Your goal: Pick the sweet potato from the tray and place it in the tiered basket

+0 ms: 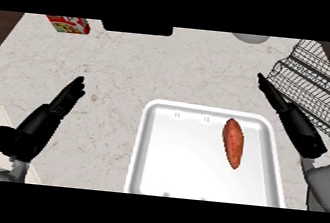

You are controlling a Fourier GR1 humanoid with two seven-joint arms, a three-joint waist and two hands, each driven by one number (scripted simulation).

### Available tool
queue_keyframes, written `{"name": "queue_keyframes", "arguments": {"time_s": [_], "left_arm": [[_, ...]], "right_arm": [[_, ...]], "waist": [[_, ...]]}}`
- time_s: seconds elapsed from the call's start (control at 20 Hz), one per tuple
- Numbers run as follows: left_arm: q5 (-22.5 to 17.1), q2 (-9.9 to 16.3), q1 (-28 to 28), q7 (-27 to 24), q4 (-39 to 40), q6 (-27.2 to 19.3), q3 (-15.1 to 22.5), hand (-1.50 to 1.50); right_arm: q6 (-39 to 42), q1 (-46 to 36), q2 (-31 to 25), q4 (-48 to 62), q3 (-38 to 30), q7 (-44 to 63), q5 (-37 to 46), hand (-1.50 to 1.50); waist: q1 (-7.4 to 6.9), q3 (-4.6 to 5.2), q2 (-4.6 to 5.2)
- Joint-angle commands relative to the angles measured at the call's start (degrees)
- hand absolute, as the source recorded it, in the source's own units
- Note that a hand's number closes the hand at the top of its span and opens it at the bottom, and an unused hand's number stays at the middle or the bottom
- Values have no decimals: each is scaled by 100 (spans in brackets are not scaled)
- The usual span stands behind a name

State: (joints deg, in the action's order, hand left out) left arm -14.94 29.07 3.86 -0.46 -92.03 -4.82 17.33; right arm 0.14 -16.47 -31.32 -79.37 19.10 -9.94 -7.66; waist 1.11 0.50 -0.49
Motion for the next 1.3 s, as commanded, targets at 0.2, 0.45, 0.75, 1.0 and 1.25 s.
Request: {"name": "queue_keyframes", "arguments": {"time_s": [0.2,0.45,0.75,1.0,1.25], "left_arm": [[-91,-542,184,-318,496,-163,-135,0],[-95,-931,257,-302,784,-166,77,0],[192,-1346,538,-544,1671,-147,-60,0],[8,-927,398,-452,1355,-13,-289,0],[57,-1197,403,-453,1433,-71,-100,0]], "right_arm": [[-870,-92,1935,629,-1022,699,-1762,-150],[-2035,-415,3069,1084,-1295,580,-1998,-150],[-2242,-264,2458,408,-1231,406,-1194,-150],[-1587,-555,454,206,-825,2213,-532,-150],[-67,-698,-892,-39,61,3406,-41,-150]], "waist": [[-92,-58,143],[-175,-60,118],[-53,-47,41],[59,-18,-30],[75,3,-36]]}}
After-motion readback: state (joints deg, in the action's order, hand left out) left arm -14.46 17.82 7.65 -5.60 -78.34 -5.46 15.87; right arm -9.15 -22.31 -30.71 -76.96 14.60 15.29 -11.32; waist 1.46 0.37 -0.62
